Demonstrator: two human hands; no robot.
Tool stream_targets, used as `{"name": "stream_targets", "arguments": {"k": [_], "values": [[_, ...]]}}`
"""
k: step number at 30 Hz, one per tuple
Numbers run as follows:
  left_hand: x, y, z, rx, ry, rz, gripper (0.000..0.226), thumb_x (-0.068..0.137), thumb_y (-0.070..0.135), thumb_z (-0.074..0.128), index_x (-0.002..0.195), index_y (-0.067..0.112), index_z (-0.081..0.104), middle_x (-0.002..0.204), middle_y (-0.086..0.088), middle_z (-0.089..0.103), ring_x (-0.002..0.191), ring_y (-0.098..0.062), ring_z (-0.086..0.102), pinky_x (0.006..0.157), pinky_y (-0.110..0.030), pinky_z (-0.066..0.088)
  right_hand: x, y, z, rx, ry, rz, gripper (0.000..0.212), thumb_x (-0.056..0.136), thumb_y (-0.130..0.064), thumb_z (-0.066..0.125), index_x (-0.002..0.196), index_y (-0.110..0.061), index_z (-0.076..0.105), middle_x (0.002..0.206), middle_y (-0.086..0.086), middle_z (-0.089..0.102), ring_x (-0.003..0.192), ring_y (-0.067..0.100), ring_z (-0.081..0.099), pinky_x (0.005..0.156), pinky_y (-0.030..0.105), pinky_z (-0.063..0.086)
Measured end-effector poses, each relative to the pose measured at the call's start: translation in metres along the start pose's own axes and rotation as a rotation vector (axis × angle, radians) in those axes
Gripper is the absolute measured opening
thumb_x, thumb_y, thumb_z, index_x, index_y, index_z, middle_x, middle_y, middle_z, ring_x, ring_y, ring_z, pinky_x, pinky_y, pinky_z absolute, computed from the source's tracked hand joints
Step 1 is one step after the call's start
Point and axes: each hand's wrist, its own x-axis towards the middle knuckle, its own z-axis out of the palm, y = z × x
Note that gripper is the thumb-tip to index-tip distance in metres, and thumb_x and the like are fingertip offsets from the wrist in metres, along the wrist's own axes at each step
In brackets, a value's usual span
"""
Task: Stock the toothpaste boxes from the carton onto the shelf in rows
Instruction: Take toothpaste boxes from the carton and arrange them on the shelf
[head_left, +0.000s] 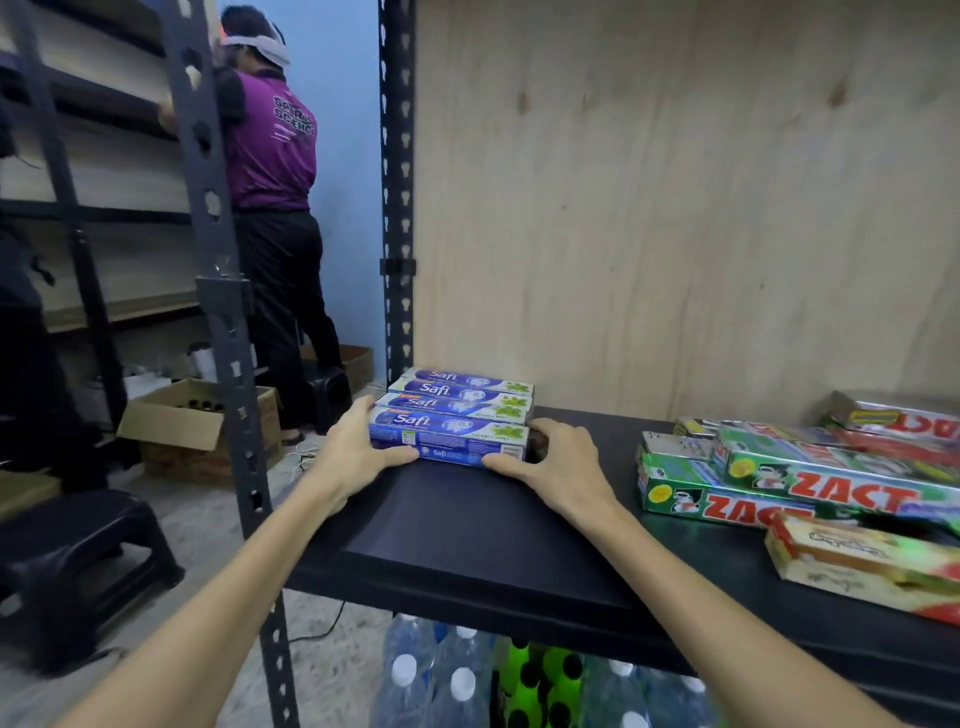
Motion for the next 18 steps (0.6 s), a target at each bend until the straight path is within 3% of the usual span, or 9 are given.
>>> {"name": "stream_targets", "arguments": {"k": [4, 6, 9, 11, 13, 15, 18], "values": [[-0.011, 0.001, -0.005, 0.001, 0.01, 0.045, 0.094, 0.07, 0.017, 0.092, 0.147, 0.007, 0.039, 0.144, -0.001, 0.043, 0.127, -0.016, 0.045, 0.1, -0.026, 0.035, -0.012, -0.003, -0.005, 0.076, 0.05, 0.036, 0.075, 0.07, -0.065, 0.08, 0.124, -0.016, 0.063, 0.111, -0.001, 0.068, 0.115, 0.022, 0.048, 0.101, 0.044, 0.043], [-0.018, 0.003, -0.01, -0.015, 0.052, 0.093, 0.094, 0.071, 0.023, 0.091, 0.149, 0.011, 0.04, 0.156, -0.004, 0.038, 0.146, -0.019, 0.03, 0.116, -0.035, 0.029, -0.019, -0.006, -0.009, 0.087, 0.085, 0.019, 0.073, 0.075, -0.059, 0.08, 0.129, -0.014, 0.06, 0.116, 0.0, 0.066, 0.119, 0.021, 0.046, 0.102, 0.04, 0.041], [-0.032, 0.013, -0.013, -0.014, 0.083, 0.219, 0.081, 0.083, 0.028, 0.082, 0.151, 0.021, 0.041, 0.159, 0.013, 0.027, 0.154, -0.011, 0.002, 0.124, -0.042, 0.01, -0.032, -0.01, -0.016, 0.151, 0.108, 0.025, 0.074, 0.075, -0.056, 0.081, 0.134, -0.016, 0.059, 0.12, -0.002, 0.065, 0.124, 0.016, 0.044, 0.093, 0.025, 0.036], [-0.044, 0.023, -0.012, -0.009, 0.08, 0.302, 0.073, 0.086, 0.029, 0.079, 0.149, 0.028, 0.043, 0.15, 0.02, 0.029, 0.152, -0.008, 0.007, 0.122, -0.038, 0.015, -0.043, -0.011, -0.02, 0.18, 0.141, 0.017, 0.076, 0.074, -0.057, 0.082, 0.135, -0.019, 0.059, 0.12, -0.005, 0.065, 0.123, 0.013, 0.047, 0.088, 0.018, 0.032], [-0.055, 0.03, -0.006, -0.011, 0.08, 0.357, 0.068, 0.085, 0.032, 0.079, 0.146, 0.03, 0.048, 0.149, 0.017, 0.04, 0.145, -0.003, 0.025, 0.116, -0.028, 0.026, -0.057, -0.012, -0.03, 0.208, 0.193, -0.002, 0.076, 0.073, -0.059, 0.081, 0.135, -0.022, 0.059, 0.118, -0.01, 0.065, 0.12, 0.009, 0.049, 0.089, 0.018, 0.035], [-0.067, 0.038, 0.007, -0.026, 0.045, 0.36, 0.067, 0.084, 0.038, 0.079, 0.143, 0.03, 0.05, 0.145, 0.017, 0.049, 0.136, 0.001, 0.038, 0.111, -0.021, 0.033, -0.074, -0.011, -0.044, 0.244, 0.24, -0.025, 0.071, 0.075, -0.059, 0.08, 0.134, -0.026, 0.059, 0.116, -0.016, 0.064, 0.116, 0.005, 0.052, 0.094, 0.024, 0.043], [-0.084, 0.055, 0.034, -0.031, -0.011, 0.381, 0.061, 0.083, 0.044, 0.079, 0.137, 0.031, 0.054, 0.139, 0.019, 0.054, 0.132, 0.001, 0.045, 0.112, -0.028, 0.037, -0.095, -0.003, -0.078, 0.214, 0.289, -0.072, 0.059, 0.079, -0.053, 0.079, 0.13, -0.028, 0.061, 0.113, -0.021, 0.064, 0.113, 0.003, 0.054, 0.098, 0.035, 0.047]]}}
